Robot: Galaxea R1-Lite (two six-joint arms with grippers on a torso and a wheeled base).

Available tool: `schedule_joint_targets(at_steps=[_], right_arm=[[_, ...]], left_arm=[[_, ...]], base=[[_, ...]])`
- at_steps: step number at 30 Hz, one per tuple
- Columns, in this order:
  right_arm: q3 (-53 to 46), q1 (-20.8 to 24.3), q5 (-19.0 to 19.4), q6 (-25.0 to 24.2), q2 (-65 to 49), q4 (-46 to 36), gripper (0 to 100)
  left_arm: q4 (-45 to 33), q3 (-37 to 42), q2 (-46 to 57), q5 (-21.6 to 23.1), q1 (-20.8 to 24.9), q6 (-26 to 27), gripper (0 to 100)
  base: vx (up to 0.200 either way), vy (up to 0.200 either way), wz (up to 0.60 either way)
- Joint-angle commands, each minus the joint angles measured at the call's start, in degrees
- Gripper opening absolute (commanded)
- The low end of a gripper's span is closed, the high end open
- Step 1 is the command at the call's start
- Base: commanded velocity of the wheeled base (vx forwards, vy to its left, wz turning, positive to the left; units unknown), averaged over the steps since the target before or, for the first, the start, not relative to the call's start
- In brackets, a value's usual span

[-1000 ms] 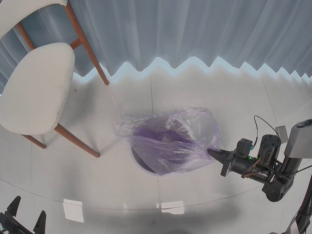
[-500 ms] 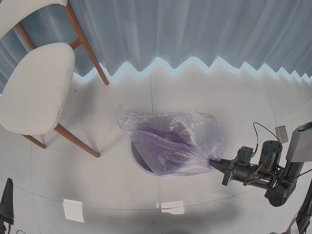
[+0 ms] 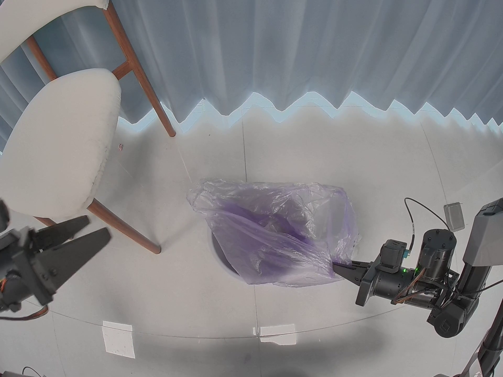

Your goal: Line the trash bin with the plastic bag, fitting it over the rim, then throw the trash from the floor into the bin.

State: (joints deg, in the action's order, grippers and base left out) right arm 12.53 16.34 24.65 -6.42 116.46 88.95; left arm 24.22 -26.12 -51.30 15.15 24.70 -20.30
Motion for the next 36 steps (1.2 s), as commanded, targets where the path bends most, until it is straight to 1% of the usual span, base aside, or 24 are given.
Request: schedule_joint_targets(at_steps=[1, 4, 8, 11, 13, 14, 16, 17, 18, 19, 23, 24, 26, 32, 36], right_arm=[[0.83, 1.07, 0.14, 0.45, -2.11, 1.05, 0], [0.39, 1.33, 0.14, 0.36, -2.90, 1.05, 0], [-0.49, 1.68, 0.14, 0.36, -4.57, 1.05, 0], [-0.49, 1.86, 0.14, 0.45, -5.45, 1.05, 0], [-0.49, 2.39, 0.14, 0.71, -5.54, 1.05, 0], [-0.49, 2.39, 0.14, 0.71, -5.54, 1.05, 0], [-0.93, 3.44, 0.14, 0.89, -5.54, 1.05, 0], [-1.02, 3.53, 0.14, 0.89, -5.54, 1.05, 0], [-1.37, 3.88, 0.14, 1.06, -5.54, 1.05, 0], [-1.46, 4.14, 0.14, 1.06, -5.63, 1.05, 0], [-1.55, 4.23, 0.05, 1.15, -5.63, 1.05, 0], [-1.55, 4.32, 0.05, 1.15, -5.63, 1.05, 0], [-1.55, 4.32, 0.14, 1.15, -5.63, 1.05, 0], [-1.63, 5.29, 0.05, 1.15, -5.63, 1.05, 0], [-1.72, 5.55, 0.05, 1.24, -6.42, 1.05, 0]], left_arm=[[0.65, -14.48, -27.89, 10.25, 6.59, -18.02, 100], [0.56, -17.91, -32.29, 11.13, 5.98, -23.30, 100], [0.65, -18.61, -37.47, 11.13, 4.39, -24.35, 100], [0.65, -19.14, -40.81, 11.30, 1.49, -24.53, 100], [0.74, -19.49, -42.13, 11.65, -0.09, -24.00, 100], [0.74, -19.49, -42.13, 11.65, -0.09, -24.00, 100], [3.29, -18.96, -43.45, 13.68, -2.64, -19.78, 100], [3.73, -18.88, -43.62, 14.11, -2.90, -19.08, 100], [6.19, -18.44, -44.85, 15.78, -3.96, -15.39, 100], [7.24, -18.52, -45.65, 16.22, -4.04, -14.42, 100], [7.42, -18.96, -46.61, 15.61, -2.99, -15.65, 100], [7.24, -19.05, -47.84, 15.43, -1.93, -15.83, 100], [7.51, -19.75, -49.69, 15.17, -1.67, -15.74, 100], [7.07, -23.09, -55.49, 15.17, -1.50, -16.27, 100], [7.07, -27.14, -59.71, 14.99, -1.58, -16.62, 100]], base=[[0.000, 0.000, 0.00], [0.000, 0.000, 0.00], [0.000, 0.000, 0.00], [0.000, 0.000, 0.00], [0.000, 0.000, 0.00], [0.000, 0.000, 0.00], [0.000, 0.000, 0.00], [0.000, 0.000, 0.00], [0.000, 0.000, 0.00], [0.000, 0.000, 0.00], [0.000, 0.000, 0.00], [0.000, 0.000, 0.00], [0.000, 0.000, 0.00], [0.000, 0.000, 0.00], [0.000, 0.000, 0.00]])
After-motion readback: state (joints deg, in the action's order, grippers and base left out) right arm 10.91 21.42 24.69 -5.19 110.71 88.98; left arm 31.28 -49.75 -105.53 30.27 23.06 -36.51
